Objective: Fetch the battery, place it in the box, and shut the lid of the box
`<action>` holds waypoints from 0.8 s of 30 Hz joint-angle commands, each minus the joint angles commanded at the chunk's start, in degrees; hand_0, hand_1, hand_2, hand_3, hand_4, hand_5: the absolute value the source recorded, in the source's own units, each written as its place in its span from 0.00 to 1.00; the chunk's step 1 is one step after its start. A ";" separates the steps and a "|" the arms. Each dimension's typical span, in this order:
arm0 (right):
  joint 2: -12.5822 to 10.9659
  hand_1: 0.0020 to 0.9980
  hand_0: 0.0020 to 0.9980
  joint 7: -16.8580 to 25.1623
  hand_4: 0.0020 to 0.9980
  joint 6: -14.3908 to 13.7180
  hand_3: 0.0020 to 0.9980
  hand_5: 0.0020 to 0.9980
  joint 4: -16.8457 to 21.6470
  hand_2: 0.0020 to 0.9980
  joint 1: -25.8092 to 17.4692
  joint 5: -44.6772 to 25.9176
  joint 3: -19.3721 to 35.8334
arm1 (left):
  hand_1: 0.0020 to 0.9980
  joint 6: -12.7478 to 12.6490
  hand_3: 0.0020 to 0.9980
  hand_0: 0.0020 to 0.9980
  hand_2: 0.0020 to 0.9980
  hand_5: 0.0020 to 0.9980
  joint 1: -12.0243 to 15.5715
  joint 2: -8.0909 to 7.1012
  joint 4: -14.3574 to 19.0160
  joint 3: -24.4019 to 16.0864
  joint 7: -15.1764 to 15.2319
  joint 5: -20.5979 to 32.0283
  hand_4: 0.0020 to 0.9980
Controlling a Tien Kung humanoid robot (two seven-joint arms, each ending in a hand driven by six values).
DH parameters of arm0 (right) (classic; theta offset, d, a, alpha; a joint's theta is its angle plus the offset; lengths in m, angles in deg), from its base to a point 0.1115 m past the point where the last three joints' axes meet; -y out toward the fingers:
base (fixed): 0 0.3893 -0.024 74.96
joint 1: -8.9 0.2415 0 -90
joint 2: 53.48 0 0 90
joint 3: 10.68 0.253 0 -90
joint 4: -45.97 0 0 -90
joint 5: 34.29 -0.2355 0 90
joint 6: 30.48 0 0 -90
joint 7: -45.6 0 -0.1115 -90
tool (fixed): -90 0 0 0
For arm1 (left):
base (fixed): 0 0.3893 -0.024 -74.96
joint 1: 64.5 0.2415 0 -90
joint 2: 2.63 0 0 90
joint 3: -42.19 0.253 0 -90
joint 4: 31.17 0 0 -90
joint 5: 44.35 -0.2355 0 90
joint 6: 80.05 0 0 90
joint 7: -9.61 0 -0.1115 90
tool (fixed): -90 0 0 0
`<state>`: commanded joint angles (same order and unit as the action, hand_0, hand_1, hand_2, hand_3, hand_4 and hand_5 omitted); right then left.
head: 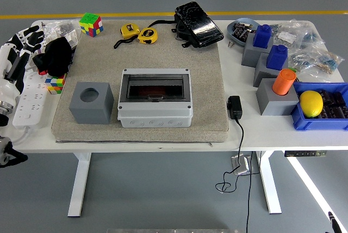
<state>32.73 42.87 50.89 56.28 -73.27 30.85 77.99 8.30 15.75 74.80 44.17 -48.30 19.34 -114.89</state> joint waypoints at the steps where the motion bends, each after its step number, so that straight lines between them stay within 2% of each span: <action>1: 0.00 0.77 0.82 0.00 1.00 0.00 0.79 1.00 0.00 0.75 0.00 -0.01 -0.01 | 0.83 0.00 0.81 0.84 0.81 0.74 0.00 0.00 0.00 0.00 0.00 0.00 1.00; 24: -0.20 0.77 0.82 -0.17 1.00 -0.05 0.79 1.00 0.00 0.75 -0.27 0.08 -0.51 | 0.83 -0.29 0.81 0.84 0.82 0.74 0.38 -0.03 -0.11 0.31 0.01 -0.22 1.00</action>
<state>32.53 42.70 50.84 56.28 -73.54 30.93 77.47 8.01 16.13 74.78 44.06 -47.99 19.35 -115.11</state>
